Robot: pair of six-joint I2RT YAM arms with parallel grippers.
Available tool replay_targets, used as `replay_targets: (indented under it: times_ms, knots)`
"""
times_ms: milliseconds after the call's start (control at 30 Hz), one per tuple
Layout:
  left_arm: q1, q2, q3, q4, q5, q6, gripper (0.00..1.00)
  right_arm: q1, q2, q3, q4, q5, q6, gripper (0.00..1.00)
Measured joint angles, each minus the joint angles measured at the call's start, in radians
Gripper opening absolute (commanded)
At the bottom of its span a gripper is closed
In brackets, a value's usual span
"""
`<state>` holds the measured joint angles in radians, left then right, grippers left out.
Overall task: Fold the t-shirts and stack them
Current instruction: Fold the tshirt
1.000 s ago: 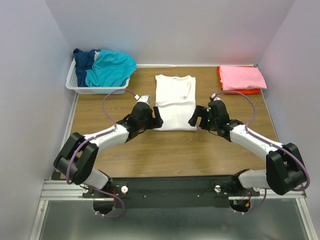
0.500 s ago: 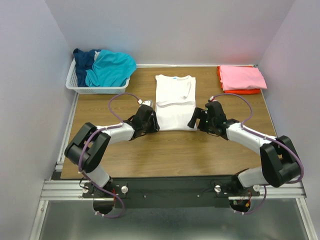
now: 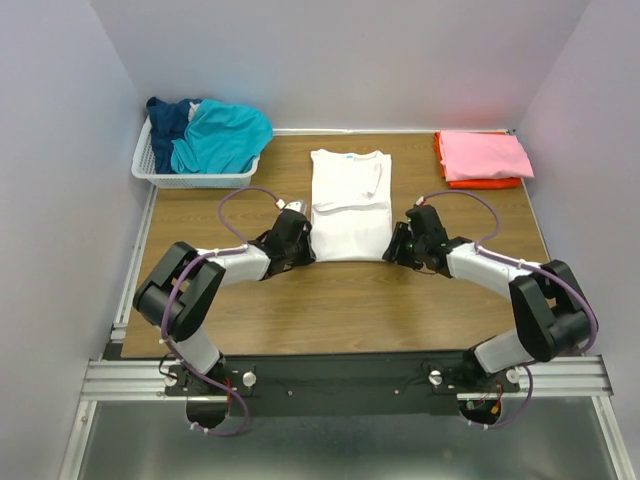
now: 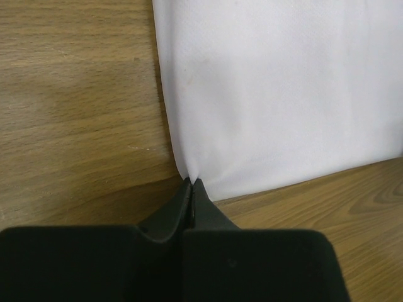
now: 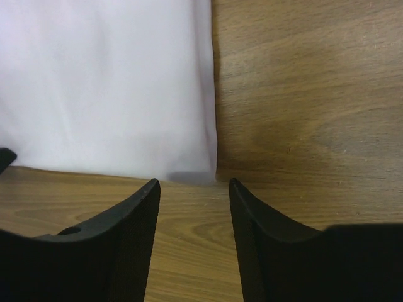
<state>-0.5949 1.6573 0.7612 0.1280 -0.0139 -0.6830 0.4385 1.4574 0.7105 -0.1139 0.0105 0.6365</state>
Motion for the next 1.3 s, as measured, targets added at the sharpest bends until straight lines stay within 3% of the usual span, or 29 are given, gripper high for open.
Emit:
replay_targets:
  times_ms: [100, 133, 433, 500, 633, 767, 1067, 1300]
  knots:
    - [0.0, 0.002, 0.0, 0.006, 0.011, 0.0, 0.0, 0.0, 0.042, 0.002, -0.001, 0.008, 0.002, 0.5]
    - [0.0, 0.003, 0.0, 0.007, 0.013, 0.0, 0.0, 0.0, 0.056, 0.004, 0.0, 0.01, 0.002, 0.42]
    - [0.0, 0.007, -0.001, 0.017, 0.023, 0.0, 0.0, 0.0, 0.103, 0.029, 0.019, 0.015, 0.0, 0.18]
    - [0.0, 0.008, -0.001, 0.018, 0.024, 0.0, 0.0, 0.0, 0.104, 0.029, 0.019, 0.014, -0.002, 0.09]
    - [0.0, 0.001, -0.016, 0.032, 0.027, -0.002, 0.0, 0.0, 0.093, 0.022, 0.019, 0.005, -0.005, 0.01]
    - [-0.003, -0.063, -0.089, 0.043, 0.023, -0.015, 0.0, 0.0, 0.014, -0.035, 0.016, -0.04, -0.005, 0.01]
    - [-0.154, -0.37, -0.37, 0.032, 0.003, -0.116, 0.0, 0.119, -0.312, -0.258, -0.08, -0.171, 0.066, 0.01]
    - [-0.202, -0.941, -0.496, -0.206, -0.02, -0.214, 0.0, 0.191, -0.65, -0.283, -0.285, -0.19, 0.104, 0.01]
